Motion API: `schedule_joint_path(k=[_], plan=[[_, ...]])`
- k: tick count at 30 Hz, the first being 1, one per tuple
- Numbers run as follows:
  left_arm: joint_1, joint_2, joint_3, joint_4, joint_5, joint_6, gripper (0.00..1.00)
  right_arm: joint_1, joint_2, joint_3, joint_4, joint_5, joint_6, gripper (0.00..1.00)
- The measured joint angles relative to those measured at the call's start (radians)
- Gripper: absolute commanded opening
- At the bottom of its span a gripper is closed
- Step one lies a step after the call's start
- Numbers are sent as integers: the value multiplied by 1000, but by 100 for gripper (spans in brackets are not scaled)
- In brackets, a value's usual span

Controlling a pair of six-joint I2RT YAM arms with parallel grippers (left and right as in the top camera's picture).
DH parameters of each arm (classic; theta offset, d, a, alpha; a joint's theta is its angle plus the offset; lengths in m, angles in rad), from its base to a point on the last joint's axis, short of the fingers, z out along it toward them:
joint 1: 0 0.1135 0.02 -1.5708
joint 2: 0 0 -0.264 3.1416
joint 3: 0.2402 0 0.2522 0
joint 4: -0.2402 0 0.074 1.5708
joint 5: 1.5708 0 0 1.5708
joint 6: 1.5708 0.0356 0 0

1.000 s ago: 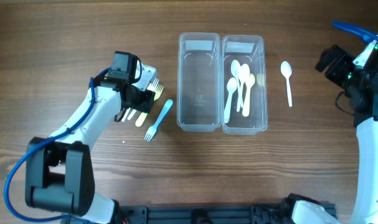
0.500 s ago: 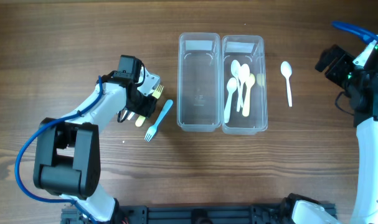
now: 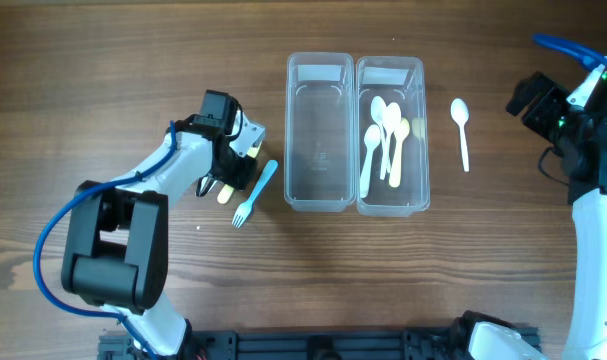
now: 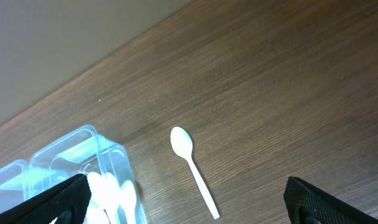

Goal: Pack container
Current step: 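Lower the left gripper and grasp the yellow fork, then carry the yellow fork into the left container and release it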

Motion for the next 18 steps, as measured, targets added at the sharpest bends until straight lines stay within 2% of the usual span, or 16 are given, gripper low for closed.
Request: schedule_joint_path(k=[10,18], plan=[[-5,8,21,-48,-42,-52,5,0,0,0,0,0,0,100],[-11,6,126,-245,-80,-63,4,0,0,0,0,0,0,100]])
